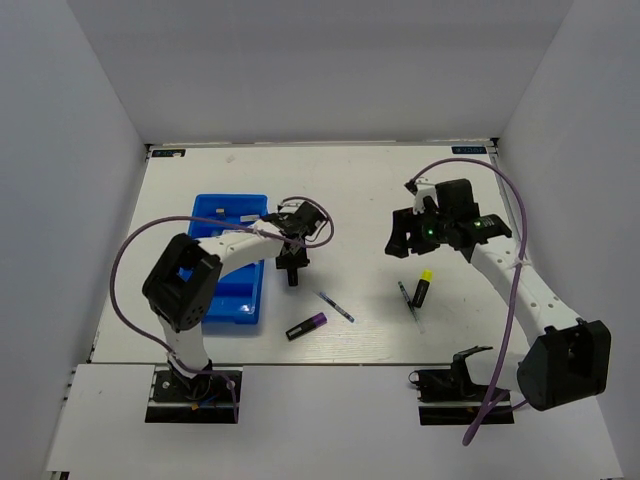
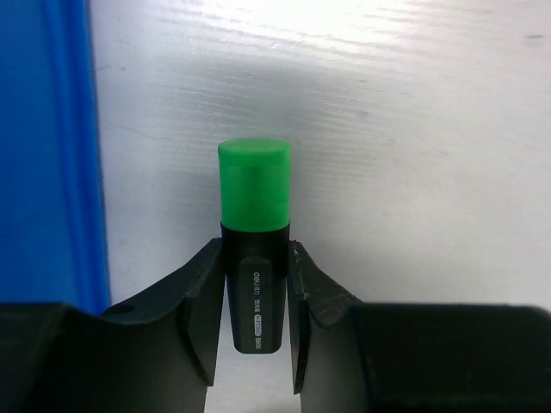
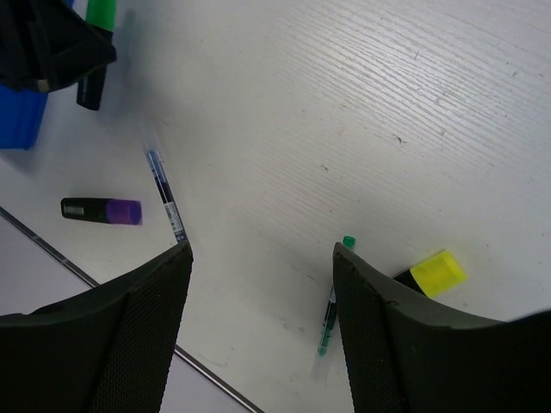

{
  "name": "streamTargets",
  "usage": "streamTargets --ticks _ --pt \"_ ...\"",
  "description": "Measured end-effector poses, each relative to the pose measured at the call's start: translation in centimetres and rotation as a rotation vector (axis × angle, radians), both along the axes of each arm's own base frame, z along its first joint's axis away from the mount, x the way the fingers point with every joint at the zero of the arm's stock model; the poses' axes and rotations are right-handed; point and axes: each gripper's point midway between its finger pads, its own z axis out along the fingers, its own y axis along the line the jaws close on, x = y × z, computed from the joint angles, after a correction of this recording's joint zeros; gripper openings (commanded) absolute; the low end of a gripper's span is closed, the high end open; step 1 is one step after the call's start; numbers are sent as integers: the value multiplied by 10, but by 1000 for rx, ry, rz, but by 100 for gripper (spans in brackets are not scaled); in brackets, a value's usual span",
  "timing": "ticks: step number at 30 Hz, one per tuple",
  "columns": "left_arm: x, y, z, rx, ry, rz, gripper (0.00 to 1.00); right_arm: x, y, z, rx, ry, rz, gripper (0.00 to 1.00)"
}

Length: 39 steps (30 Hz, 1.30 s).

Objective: Sort the stationery into containers
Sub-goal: Grab a piece of stationery with the left arm, then place the stationery into the container

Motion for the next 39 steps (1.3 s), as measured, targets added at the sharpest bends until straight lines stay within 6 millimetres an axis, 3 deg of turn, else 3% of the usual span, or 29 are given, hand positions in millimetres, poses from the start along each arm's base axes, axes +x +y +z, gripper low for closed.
streamTargets --ticks 2,7,10,12,15,17,21,26,30,39 --pt "1 -1 20 -23 -37 -12 12 -1 -1 -2 3 4 -1 69" --pt "8 1 98 -141 -207 -8 12 1 -3 -2 5 3 -11 69" --pt "14 22 138 -190 -302 38 12 2 -5 -1 7 1 -16 69" --pt "16 45 152 -201 -344 88 12 3 -5 -1 9 1 -19 69" --pt "11 81 148 -170 -347 161 12 3 -6 -1 12 1 -21 69" --pt "4 101 133 -136 -315 198 11 3 -6 -1 15 2 -20 69" --pt "-6 129 108 -80 -251 270 1 2 -5 -1 23 6 -15 69" --pt "-12 159 93 -113 -253 469 1 1 -7 -4 27 15 -19 69" --pt "-16 176 90 -149 -289 641 1 2 -7 -3 35 17 -19 69" --pt "-15 186 79 -221 -361 893 1 2 -8 -2 51 23 -21 71"
